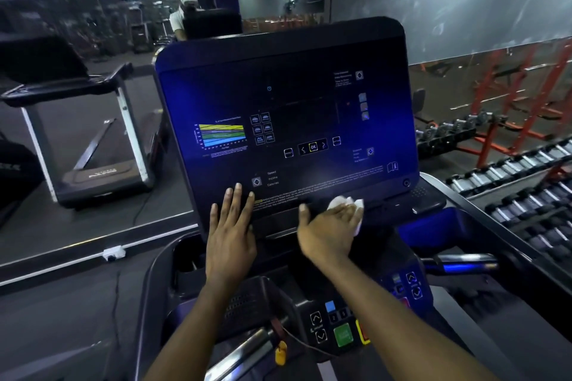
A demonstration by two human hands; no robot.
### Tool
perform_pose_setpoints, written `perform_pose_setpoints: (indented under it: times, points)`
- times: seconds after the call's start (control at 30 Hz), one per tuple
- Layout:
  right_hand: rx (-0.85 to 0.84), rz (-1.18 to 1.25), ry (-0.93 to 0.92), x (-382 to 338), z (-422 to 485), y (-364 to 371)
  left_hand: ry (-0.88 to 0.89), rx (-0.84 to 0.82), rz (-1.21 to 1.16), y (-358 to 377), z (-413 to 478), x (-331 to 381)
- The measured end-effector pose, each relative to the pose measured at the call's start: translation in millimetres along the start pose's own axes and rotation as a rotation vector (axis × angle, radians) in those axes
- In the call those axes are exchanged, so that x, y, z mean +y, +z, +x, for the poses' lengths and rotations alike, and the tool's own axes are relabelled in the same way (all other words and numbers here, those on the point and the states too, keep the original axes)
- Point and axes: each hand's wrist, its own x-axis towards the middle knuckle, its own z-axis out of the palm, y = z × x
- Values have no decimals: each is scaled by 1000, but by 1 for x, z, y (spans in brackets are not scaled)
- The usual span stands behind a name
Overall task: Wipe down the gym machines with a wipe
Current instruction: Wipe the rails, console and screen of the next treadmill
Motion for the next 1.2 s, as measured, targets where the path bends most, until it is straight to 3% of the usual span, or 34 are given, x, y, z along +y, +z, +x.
perform_pose_setpoints:
  times: [0.1, 0.23, 0.33, 0.43, 0.53, 0.67, 0.83, 1.07, 1.2]
  points:
    - [12, -65, -142, -3, -22, 11, 3, -6, 11, -2, -1, -4]
    - [2, -3, 175, 32, 41, -15, -44, -12, 9, -4, -5, -4]
    - [3, 54, 204, 35, 52, -15, -45, -22, 6, -4, -12, -6]
    - [147, 125, -55, 13, -7, 28, -34, -12, 1, -3, -14, -9]
    - [190, 203, -385, -4, -53, 59, -35, 13, -7, -2, -16, -12]
    - [255, 278, -342, 4, -37, 59, -126, 69, -21, -4, -22, -16]
    - [183, 187, -789, 1, -45, 69, -172, 88, -63, -8, -35, -27]
    - [155, 125, -1063, 46, 10, 43, -235, 40, -202, -19, -48, -32]
    - [101, -125, -1353, 4, 11, 48, -379, 38, -327, -26, -56, -29]
